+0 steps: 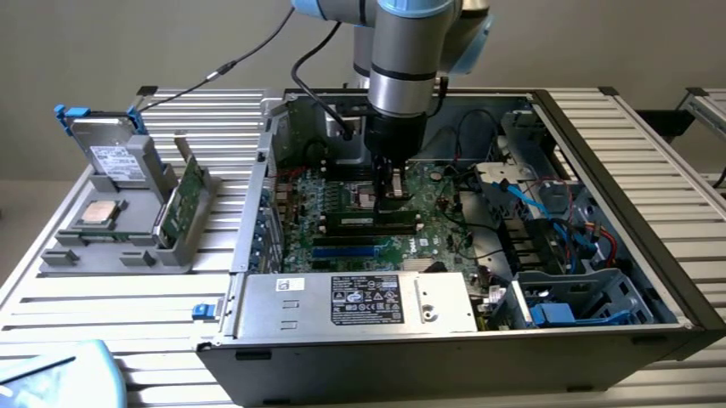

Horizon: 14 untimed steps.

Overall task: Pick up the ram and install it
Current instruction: 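Insert the ram into the slot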

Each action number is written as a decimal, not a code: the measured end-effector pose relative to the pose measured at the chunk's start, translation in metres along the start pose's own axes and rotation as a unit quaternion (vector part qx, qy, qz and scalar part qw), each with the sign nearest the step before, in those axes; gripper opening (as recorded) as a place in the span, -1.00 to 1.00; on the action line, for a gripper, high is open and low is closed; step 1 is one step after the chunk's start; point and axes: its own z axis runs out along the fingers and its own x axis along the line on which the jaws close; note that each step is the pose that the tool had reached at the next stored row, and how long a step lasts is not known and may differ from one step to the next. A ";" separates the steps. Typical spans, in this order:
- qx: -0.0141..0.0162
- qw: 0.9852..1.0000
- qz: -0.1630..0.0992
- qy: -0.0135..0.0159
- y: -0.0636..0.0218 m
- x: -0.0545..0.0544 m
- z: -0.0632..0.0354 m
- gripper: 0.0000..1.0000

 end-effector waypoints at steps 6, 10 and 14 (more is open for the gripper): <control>0.000 1.000 0.000 0.000 -0.0001 0.000 0.0005 -0.73; 0.000 1.000 0.003 0.000 -0.0001 0.000 0.0007 -0.73; -0.001 1.000 0.007 -0.001 -0.0001 0.000 0.0009 -0.73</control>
